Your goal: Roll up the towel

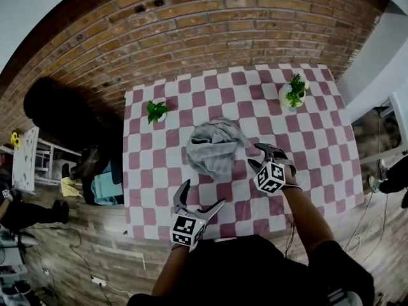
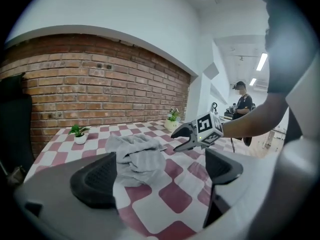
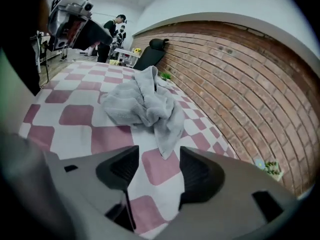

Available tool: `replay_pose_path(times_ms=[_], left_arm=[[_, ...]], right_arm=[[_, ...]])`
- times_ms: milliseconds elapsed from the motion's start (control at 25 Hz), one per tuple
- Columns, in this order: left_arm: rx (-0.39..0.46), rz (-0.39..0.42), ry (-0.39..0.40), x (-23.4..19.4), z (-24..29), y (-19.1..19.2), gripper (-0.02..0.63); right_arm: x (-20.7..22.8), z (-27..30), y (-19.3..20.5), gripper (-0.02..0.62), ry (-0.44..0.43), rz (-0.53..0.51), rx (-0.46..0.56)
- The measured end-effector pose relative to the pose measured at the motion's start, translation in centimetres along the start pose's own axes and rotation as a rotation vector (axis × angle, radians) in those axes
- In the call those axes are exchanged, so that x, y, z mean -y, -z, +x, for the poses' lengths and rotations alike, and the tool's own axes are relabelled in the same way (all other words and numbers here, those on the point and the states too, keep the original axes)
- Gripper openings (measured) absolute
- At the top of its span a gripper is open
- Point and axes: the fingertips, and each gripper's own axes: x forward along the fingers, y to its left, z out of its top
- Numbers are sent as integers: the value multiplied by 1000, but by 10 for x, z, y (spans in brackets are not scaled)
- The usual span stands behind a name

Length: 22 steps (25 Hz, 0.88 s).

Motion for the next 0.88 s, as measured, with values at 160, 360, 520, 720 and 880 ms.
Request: replay_pose_path(times_ms=[160,360,520,720,880], left_arm=[[-19,-25,-36,0,1,4,551],[-12,-44,-88,-3,3,4,551],[8,-56,-114,0,-1,-3,551],[1,-101,-145,0,-9,9,551],[8,-123,-154,0,-11,11,549]], right_arm=[[1,28,2,233,-75,-57,-19],[7,49,10,198,-134,-86,-24],[10,55,11,176,-217,-57,-11],[7,54,10,145,-328,-34,-5],[11,58,8,37,-336,3,-7]])
